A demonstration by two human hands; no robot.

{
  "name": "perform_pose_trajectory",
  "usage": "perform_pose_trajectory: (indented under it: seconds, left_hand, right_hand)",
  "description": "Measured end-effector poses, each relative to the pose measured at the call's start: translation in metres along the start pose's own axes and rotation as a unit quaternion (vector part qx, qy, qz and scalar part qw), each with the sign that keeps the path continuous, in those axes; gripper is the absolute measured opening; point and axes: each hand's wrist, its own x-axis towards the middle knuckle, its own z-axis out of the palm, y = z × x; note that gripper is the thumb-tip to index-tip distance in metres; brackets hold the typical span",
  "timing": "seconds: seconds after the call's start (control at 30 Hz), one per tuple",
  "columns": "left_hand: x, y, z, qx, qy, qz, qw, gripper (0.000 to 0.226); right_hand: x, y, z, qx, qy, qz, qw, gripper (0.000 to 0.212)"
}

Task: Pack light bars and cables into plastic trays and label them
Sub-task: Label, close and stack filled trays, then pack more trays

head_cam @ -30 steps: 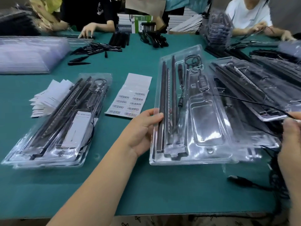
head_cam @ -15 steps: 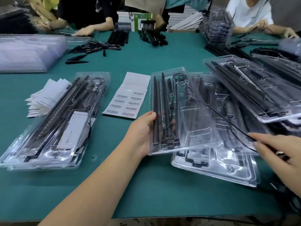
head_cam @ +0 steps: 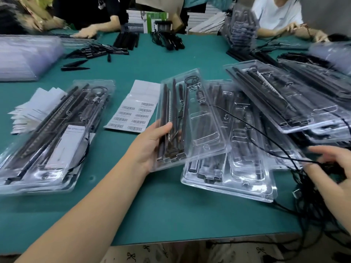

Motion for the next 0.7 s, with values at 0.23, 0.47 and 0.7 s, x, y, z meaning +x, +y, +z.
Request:
perform_pose_trajectory:
  seconds: [0.23, 0.47, 0.7]
  left_hand:
    - [-0.004, 0.003, -0.002, 0.037, -0.009, 0.010, 0.999, 0.023]
    - [-0.009, 0.003, 0.000, 0.057, -0.005, 0.020, 0.998, 0.023]
    - [-0.014, 0.002, 0.005, 0.032, 0.004, 0.032, 0.999, 0.015]
  right_hand:
    - [-0.005, -0.055, -0.014, 0.050, 0.003, -0.063, 0.997, 0.043]
    - [-0.051, -0.032, -0.014, 0.044, 0.096, 0.076, 0.991, 0.056]
    - [-0.060, -0.031, -0.013, -0.085, -0.089, 0.147, 0.982, 0.084]
